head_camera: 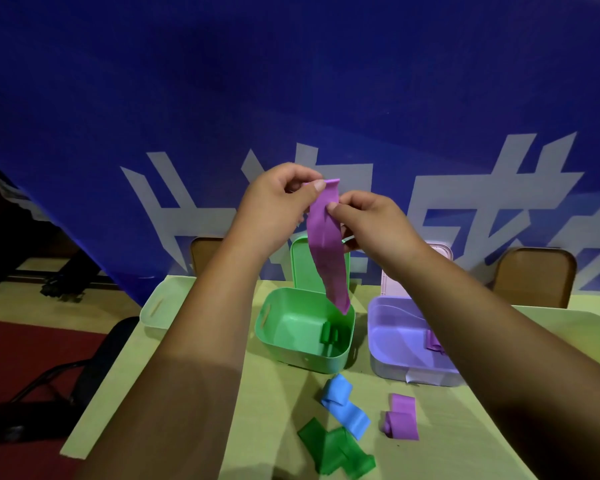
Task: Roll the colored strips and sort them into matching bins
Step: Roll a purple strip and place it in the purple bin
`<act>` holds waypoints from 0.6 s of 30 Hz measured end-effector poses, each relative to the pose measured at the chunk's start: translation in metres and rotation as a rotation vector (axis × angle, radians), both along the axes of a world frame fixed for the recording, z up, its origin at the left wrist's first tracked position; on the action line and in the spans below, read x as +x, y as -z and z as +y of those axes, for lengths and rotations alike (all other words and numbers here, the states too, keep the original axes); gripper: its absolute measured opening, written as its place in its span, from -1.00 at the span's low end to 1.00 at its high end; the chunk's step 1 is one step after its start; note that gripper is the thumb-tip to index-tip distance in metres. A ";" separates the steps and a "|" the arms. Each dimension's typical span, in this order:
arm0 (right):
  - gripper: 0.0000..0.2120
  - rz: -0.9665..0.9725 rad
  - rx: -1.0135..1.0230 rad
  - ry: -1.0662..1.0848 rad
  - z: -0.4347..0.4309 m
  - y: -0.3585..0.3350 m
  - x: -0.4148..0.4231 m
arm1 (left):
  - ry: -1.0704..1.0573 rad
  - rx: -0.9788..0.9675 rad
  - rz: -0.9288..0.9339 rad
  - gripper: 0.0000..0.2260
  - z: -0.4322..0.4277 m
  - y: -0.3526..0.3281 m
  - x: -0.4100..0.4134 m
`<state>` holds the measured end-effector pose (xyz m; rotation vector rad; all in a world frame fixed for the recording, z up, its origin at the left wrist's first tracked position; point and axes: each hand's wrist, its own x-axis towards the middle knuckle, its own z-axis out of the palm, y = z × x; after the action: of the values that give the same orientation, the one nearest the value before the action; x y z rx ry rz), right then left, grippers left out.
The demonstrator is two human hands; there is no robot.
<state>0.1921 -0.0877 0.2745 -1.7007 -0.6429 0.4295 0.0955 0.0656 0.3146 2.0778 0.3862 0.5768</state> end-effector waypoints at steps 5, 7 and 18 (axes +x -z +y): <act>-0.78 -0.002 -0.008 -0.010 0.000 -0.001 0.002 | -0.033 0.000 -0.018 -0.89 -0.001 0.000 0.001; -0.77 -0.012 -0.023 -0.032 -0.001 -0.001 0.002 | -0.045 -0.002 -0.014 -0.90 0.000 0.001 0.001; -0.82 -0.084 0.102 -0.022 0.000 -0.008 0.006 | 0.017 -0.056 -0.004 -0.90 0.003 -0.001 0.001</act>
<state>0.1977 -0.0875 0.2824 -1.6229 -0.7339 0.3367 0.0963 0.0688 0.3155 2.0245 0.3775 0.5540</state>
